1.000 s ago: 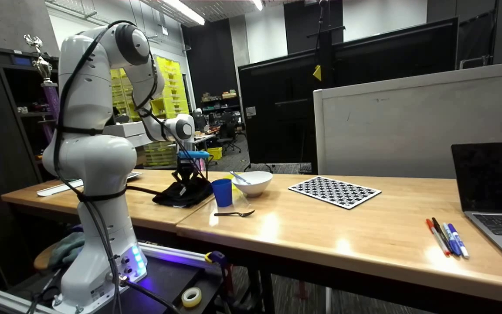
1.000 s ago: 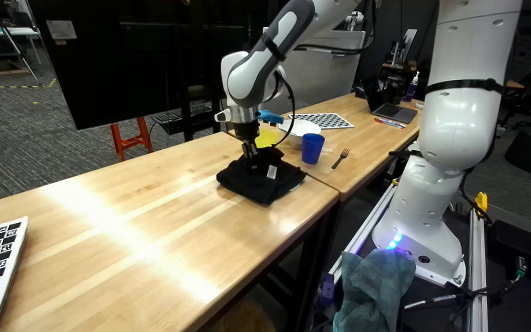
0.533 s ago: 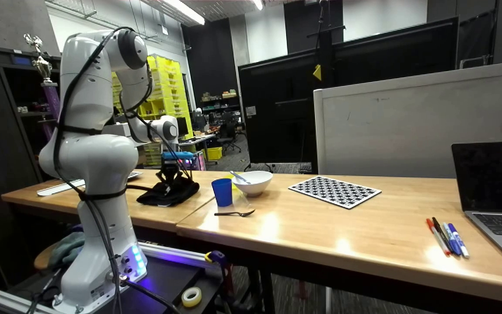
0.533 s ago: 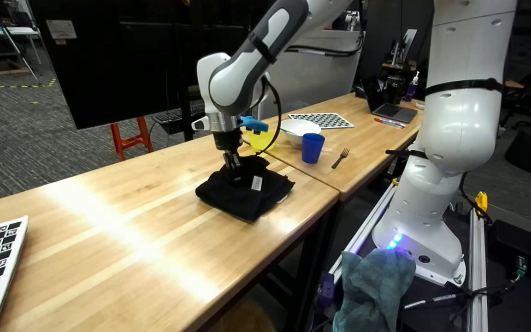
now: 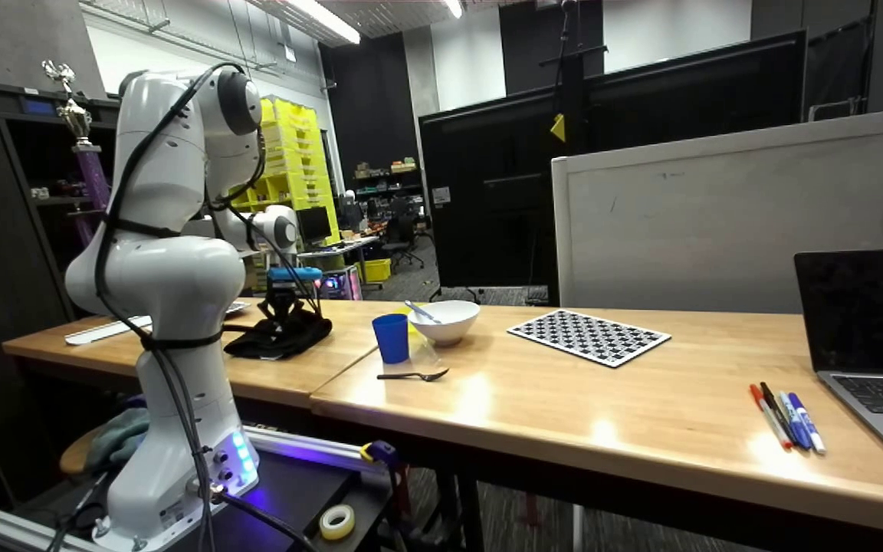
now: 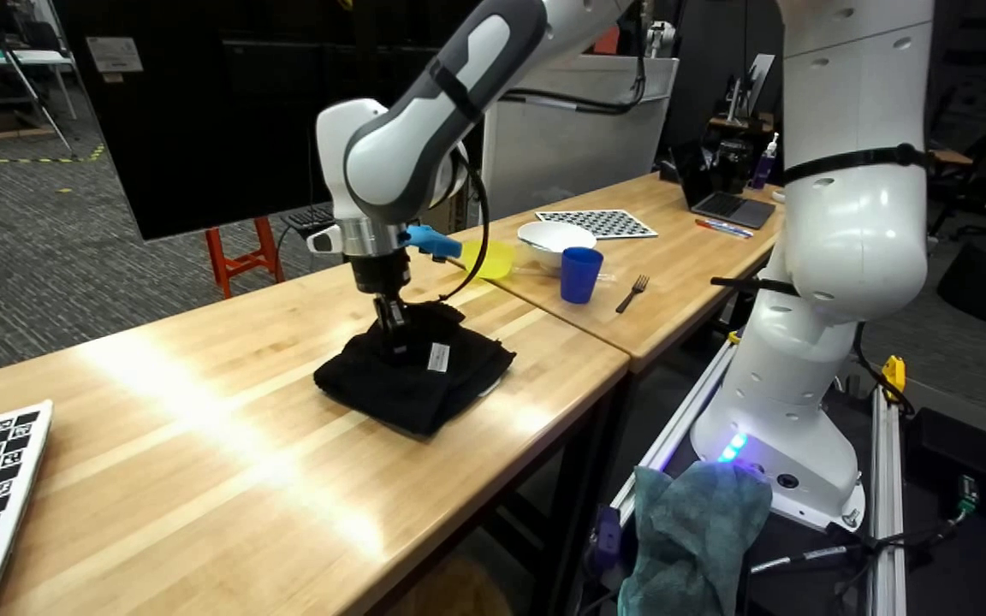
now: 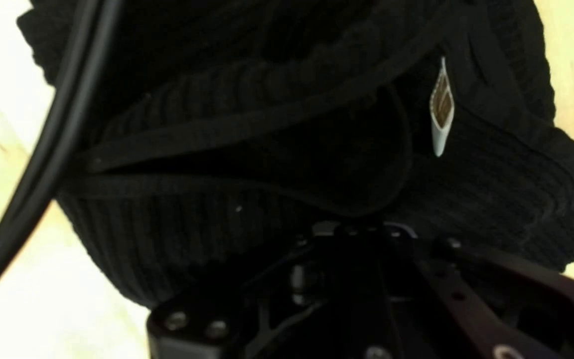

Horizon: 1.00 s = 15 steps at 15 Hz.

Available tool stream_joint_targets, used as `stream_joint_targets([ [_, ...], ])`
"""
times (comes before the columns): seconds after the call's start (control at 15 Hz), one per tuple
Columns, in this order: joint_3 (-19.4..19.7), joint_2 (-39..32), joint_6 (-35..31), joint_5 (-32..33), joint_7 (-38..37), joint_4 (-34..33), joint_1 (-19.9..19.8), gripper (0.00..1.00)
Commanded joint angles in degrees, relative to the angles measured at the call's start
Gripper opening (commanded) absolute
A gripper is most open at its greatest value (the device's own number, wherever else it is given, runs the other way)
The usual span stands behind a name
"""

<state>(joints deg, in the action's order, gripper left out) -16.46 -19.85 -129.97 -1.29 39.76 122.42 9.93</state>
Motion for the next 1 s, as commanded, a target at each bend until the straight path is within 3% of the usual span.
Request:
stream_joint_targets([
  [0.0,-1.16,-5.35,-0.41,0.11,-2.71,-4.65,1.85,0.00],
  [0.93,-3.37,-14.96,3.10,1.52,-7.26,-18.86,7.43,0.00],
])
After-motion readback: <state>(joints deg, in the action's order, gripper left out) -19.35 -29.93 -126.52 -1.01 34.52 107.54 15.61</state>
